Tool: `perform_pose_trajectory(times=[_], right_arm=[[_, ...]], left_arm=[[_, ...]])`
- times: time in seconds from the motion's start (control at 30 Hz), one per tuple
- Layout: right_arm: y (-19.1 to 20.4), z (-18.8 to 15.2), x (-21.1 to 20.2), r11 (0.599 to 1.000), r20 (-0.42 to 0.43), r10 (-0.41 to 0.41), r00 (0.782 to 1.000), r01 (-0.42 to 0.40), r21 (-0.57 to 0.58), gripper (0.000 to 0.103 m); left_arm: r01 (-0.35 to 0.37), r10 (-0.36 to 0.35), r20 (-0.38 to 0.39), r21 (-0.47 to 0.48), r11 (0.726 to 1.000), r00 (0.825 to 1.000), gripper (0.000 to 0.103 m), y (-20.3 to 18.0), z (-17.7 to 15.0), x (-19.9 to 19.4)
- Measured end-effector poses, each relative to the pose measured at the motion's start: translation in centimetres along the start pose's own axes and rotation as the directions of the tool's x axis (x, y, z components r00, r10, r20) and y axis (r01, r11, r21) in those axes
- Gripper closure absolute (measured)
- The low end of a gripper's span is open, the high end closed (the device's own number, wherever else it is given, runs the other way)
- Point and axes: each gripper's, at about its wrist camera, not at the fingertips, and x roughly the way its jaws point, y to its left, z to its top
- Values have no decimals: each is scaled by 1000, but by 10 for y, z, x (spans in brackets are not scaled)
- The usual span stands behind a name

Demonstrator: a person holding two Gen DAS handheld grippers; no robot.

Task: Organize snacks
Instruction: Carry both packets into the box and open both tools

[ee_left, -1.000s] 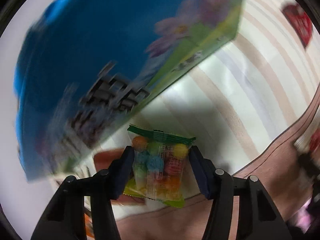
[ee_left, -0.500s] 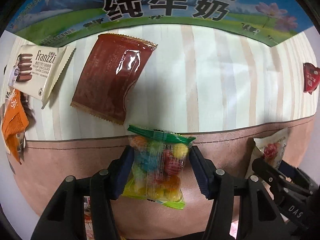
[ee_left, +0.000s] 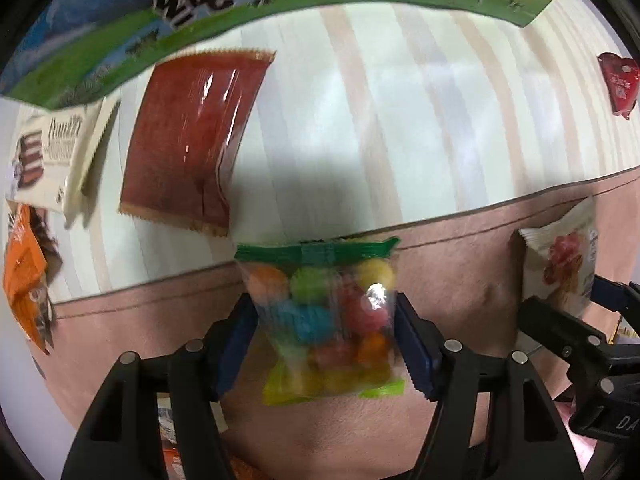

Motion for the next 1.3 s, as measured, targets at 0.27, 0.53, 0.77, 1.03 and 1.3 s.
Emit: perform_pose_trajectory(times=[0.27, 0.53, 0.77, 1.03, 1.3], right_arm=[[23, -11, 12, 987, 65, -151, 986, 153, -38, 31], [28, -24, 3, 988, 107, -143, 984, 147, -39, 34], [22, -30, -47, 1000, 146, 16, 989, -18, 11, 35], [46, -9, -156, 983, 287, 183, 940, -172, -62, 35], [79, 63, -228, 982, 384, 173, 907, -128, -141, 35]], left_arm=[[-2, 3, 31, -46, 999, 1000, 54, 0, -12, -5], [10, -7, 53, -60, 998, 999, 55, 9, -18, -38], [47, -37, 160, -62, 997, 987, 55, 14, -20, -100], [154, -115, 334, -93, 984, 936, 55, 40, 4, -214], [114, -55, 394, -130, 985, 917, 55, 85, 76, -269]])
